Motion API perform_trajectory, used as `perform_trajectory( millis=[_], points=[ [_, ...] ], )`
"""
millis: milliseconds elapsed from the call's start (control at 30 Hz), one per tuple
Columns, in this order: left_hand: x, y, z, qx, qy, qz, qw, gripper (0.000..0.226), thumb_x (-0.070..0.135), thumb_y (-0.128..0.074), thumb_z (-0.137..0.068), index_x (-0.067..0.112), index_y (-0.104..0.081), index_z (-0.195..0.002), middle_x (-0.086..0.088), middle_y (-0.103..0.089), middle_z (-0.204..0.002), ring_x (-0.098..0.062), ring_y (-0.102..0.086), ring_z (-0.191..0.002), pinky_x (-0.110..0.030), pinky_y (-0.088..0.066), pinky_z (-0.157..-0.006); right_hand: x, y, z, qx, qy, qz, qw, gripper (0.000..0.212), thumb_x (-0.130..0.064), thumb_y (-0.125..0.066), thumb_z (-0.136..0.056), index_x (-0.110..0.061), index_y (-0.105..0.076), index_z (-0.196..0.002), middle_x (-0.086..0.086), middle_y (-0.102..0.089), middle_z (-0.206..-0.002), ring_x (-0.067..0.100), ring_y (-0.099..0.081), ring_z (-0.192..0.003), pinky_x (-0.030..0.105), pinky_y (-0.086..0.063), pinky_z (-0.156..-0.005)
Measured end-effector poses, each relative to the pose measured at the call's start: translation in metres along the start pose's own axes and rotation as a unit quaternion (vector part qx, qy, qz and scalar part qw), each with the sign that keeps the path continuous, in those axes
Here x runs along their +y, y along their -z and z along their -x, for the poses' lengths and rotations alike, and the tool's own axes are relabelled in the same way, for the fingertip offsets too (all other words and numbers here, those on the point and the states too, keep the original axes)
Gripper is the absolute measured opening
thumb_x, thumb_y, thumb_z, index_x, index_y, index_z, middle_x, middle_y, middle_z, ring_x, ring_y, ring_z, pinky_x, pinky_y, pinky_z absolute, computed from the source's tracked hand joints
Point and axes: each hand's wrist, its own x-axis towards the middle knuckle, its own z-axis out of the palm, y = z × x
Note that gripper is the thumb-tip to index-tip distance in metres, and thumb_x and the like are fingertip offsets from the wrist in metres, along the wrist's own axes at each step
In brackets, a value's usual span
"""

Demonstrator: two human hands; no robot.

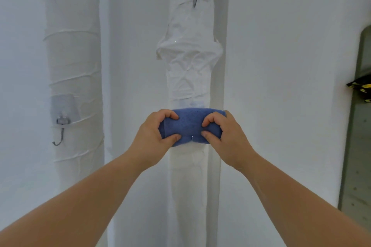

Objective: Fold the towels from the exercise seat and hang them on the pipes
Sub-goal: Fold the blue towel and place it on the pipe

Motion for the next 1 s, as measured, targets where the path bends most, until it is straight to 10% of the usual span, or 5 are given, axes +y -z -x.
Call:
perform_trajectory(
  millis=[233,400,633,1000],
  points=[
    [0.004,0.000,0.007,0.000,-0.072,-0.137,0.988,0.039,0.025,-0.076,-0.082,0.043,-0.053,-0.108,0.007,-0.046,-0.135,-0.002,-0.054,-0.111,-0.031,-0.047,-0.100,-0.006,-0.001,0.010,-0.022,-0.049,0.019,0.998,0.017,-0.031,-0.065,-0.090,-0.037,-0.049,-0.092,-0.007,-0.051,-0.112,0.004,-0.055,-0.095,0.022,-0.046,-0.081],
    [0.002,-0.015,0.003,0.059,-0.216,-0.412,0.883,0.028,0.035,-0.057,-0.093,0.019,-0.050,-0.115,-0.008,-0.042,-0.158,-0.033,-0.035,-0.148,-0.063,-0.021,-0.119,-0.006,-0.024,0.011,0.117,-0.004,0.255,0.960,0.031,-0.052,-0.051,-0.090,-0.022,-0.044,-0.087,0.007,-0.050,-0.125,0.026,-0.052,-0.109,0.042,-0.047,-0.092],
    [-0.025,-0.025,0.002,0.033,-0.210,-0.437,0.874,0.061,0.035,-0.028,-0.104,0.017,-0.015,-0.161,0.001,-0.017,-0.169,-0.024,-0.015,-0.157,-0.062,-0.014,-0.122,0.013,-0.028,0.003,0.116,0.152,0.384,0.903,0.058,-0.040,-0.038,-0.105,-0.013,-0.033,-0.156,0.008,-0.024,-0.167,0.033,-0.015,-0.155,0.058,-0.018,-0.122],
    [-0.051,-0.035,-0.011,0.035,-0.246,-0.397,0.883,0.065,0.047,-0.016,-0.106,0.020,0.003,-0.162,0.000,-0.001,-0.170,-0.027,-0.001,-0.158,-0.057,-0.001,-0.126,0.044,-0.043,-0.014,0.118,0.181,0.325,0.921,0.065,-0.047,-0.021,-0.105,-0.011,-0.014,-0.159,0.010,-0.012,-0.168,0.035,-0.003,-0.156,0.061,-0.011,-0.123]
  ],
)
